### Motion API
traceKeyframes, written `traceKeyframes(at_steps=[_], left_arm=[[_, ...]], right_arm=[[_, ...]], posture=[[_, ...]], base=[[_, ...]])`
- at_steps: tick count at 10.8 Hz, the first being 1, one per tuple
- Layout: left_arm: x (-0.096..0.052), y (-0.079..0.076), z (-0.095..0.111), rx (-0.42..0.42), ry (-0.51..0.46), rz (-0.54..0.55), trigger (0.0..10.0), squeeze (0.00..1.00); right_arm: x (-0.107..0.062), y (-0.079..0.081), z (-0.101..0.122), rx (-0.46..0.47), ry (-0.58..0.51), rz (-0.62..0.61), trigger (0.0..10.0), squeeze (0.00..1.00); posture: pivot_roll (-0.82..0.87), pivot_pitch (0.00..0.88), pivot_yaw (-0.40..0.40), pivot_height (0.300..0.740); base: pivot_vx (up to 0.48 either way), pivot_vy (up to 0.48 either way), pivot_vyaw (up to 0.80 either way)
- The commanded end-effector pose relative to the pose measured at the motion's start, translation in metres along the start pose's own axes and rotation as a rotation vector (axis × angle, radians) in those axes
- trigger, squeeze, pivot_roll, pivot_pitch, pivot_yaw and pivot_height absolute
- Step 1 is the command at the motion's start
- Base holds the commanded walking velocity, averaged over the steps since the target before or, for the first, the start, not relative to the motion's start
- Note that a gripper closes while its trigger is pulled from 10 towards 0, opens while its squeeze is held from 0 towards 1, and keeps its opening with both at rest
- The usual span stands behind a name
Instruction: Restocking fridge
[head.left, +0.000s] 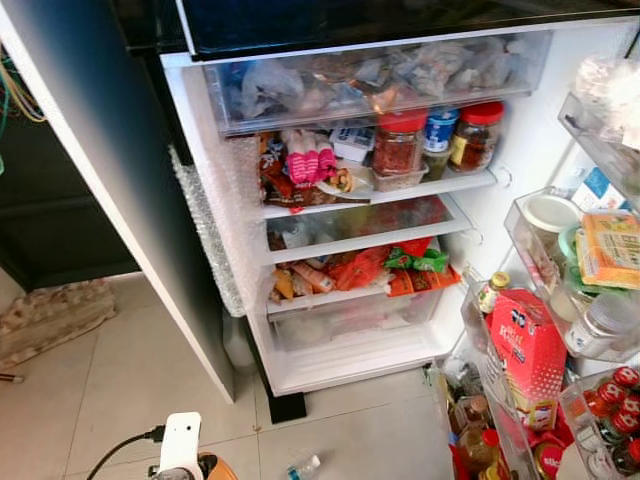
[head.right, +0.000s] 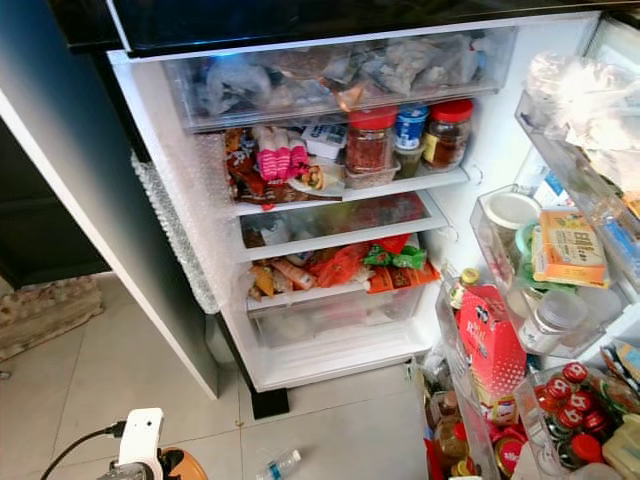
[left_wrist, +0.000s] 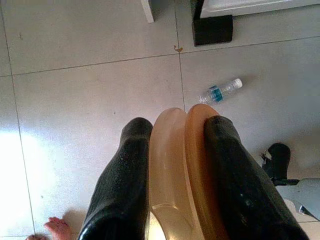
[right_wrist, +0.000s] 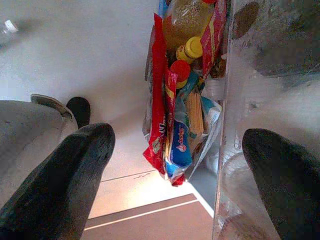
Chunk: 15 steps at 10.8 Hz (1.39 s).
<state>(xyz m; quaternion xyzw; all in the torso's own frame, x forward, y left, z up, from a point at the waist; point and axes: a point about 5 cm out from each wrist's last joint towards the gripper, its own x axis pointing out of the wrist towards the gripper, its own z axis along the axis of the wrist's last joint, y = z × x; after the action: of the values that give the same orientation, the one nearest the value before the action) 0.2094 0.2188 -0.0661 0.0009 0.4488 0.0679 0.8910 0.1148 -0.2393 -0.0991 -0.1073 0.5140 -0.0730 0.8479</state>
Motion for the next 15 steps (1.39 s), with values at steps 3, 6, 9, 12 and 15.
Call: traceKeyframes(at_steps=[3,6,9,12,15], left_arm=[[0.0,0.002,-0.004,-0.004,0.022,0.001,10.0,0.0],[0.0,0.002,-0.004,0.001,0.022,-0.002,10.0,0.0],[-0.001,0.002,-0.004,0.006,0.02,-0.003,10.0,0.0],[0.0,0.001,-0.004,0.006,0.018,-0.008,10.0,0.0],[0.0,0.001,-0.002,0.008,0.016,-0.011,10.0,0.0]], right_arm=[[0.0,-0.006,0.002,-0.023,-0.015,-0.064,10.0,0.0],[0.0,-0.007,0.002,-0.02,-0.018,-0.101,10.0,0.0],[-0.005,-0.051,-0.004,-0.039,-0.021,-0.191,10.0,0.0],[-0.009,-0.071,-0.01,-0.043,-0.007,-0.241,10.0,0.0],[-0.009,-0.072,-0.011,-0.033,-0.006,-0.242,10.0,0.0]], posture=[[-0.04,0.033,0.015,0.74],[-0.04,0.031,0.016,0.74],[-0.04,0.02,0.015,0.74],[-0.04,0.016,0.016,0.74],[-0.04,0.021,0.017,0.74]], base=[[0.0,0.0,0.0],[0.0,0.0,0.0],[0.0,0.0,0.0],[0.0,0.0,0.0],[0.0,0.0,0.0]])
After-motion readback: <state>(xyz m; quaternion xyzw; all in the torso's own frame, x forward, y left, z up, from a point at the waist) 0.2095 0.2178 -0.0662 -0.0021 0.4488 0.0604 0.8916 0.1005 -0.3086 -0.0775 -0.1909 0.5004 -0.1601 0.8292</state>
